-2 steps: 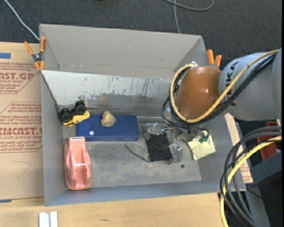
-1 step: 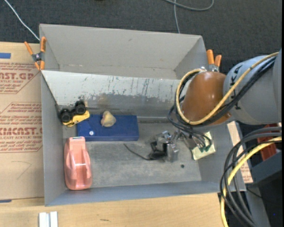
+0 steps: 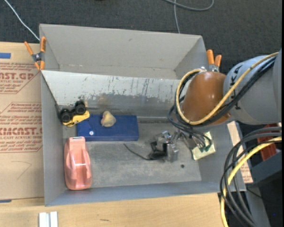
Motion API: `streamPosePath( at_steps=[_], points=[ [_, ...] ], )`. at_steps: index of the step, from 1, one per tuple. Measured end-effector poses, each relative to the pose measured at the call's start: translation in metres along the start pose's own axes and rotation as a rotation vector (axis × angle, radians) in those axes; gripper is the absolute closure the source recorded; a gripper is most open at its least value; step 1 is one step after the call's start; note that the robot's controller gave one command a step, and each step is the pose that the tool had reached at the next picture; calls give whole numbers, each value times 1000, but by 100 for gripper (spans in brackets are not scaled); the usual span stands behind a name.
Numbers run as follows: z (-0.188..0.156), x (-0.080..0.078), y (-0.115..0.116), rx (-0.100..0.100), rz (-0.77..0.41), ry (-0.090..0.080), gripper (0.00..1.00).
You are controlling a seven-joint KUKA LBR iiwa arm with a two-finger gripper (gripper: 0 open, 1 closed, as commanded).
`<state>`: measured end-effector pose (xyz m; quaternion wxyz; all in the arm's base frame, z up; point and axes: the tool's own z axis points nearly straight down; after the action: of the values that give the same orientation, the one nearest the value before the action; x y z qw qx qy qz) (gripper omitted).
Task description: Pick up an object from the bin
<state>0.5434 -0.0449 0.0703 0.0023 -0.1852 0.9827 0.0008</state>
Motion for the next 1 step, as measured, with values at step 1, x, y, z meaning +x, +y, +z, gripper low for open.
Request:
streamPosePath(
  at_steps=[1],
  points=[
    [-12, 2, 1, -4, 0, 7, 100]
  ],
)
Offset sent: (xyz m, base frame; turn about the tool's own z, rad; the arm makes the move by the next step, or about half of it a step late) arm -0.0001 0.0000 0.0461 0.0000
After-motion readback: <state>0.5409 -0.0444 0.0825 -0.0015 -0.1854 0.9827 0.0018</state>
